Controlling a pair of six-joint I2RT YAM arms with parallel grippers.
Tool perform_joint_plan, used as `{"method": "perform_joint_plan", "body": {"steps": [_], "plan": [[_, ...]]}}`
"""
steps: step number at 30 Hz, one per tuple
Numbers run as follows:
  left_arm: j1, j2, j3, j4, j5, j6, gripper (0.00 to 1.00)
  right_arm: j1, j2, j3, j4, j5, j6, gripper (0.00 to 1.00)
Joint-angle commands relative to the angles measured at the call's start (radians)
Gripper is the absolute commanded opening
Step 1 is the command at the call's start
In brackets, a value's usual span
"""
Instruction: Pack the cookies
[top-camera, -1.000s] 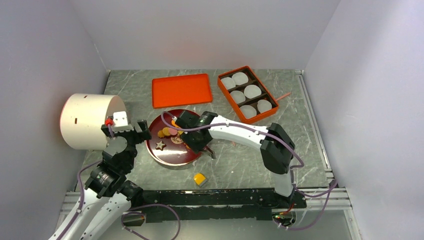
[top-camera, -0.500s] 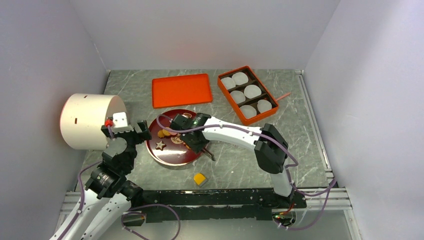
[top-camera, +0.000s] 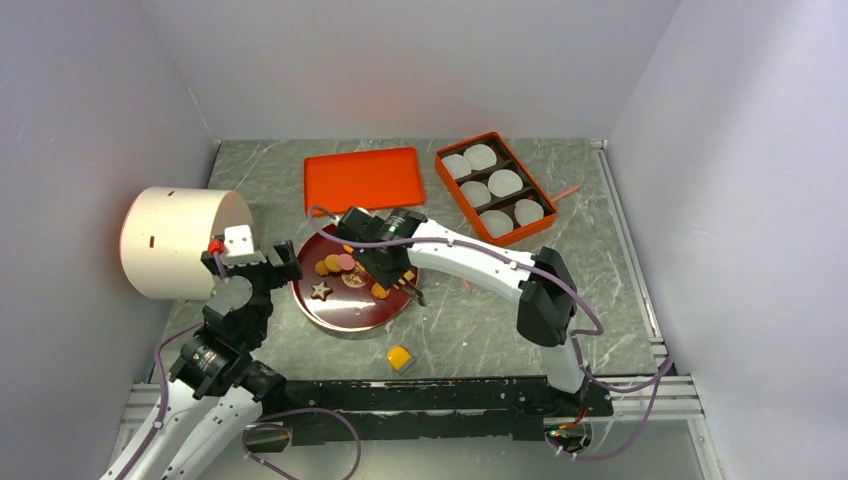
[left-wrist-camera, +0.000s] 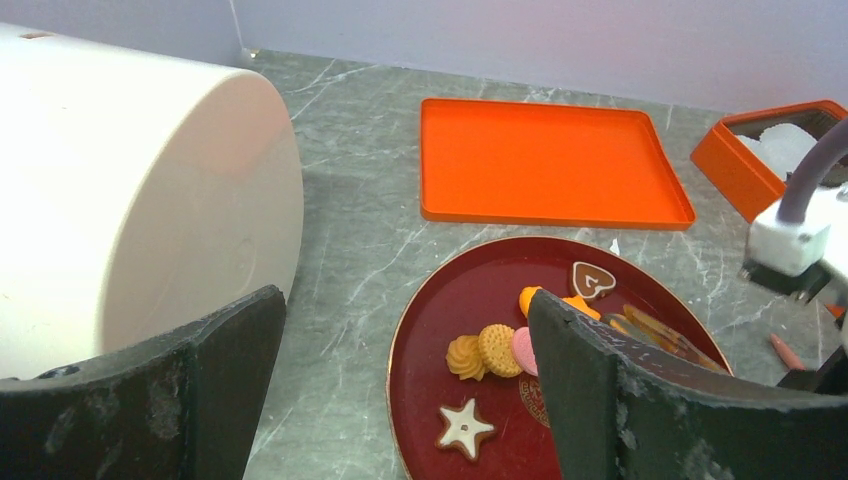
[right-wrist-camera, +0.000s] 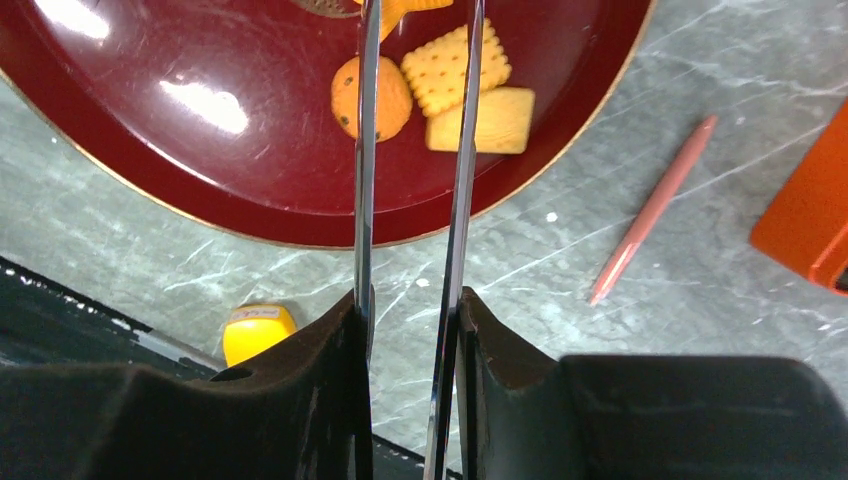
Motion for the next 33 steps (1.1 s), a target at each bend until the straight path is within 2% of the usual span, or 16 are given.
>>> {"method": "perform_joint_plan", "body": {"steps": [1,7,15,24,33], "plan": [[0.003,-0.012,-0.001,0.032,-0.011,0.023,0.96,-0.049,-0.016,0.089,-0.048,0.080,-0.036,0.23],[0.002,-0.016,-0.004,0.038,0.003,0.033,0.96,-0.188,-0.044,0.092,-0.024,0.096,-0.088,0.23],[0.002,-0.006,-0.013,0.050,0.013,0.045,0.97,-0.449,-0.062,0.070,0.083,0.067,-0.155,0.23],[0.003,0.009,-0.018,0.056,-0.003,0.048,0.96,-0.684,0.045,0.165,0.184,0.042,-0.196,0.23],[0.002,0.025,-0.022,0.061,-0.016,0.054,0.97,-0.808,0.200,0.318,0.265,-0.021,-0.249,0.23]]}}
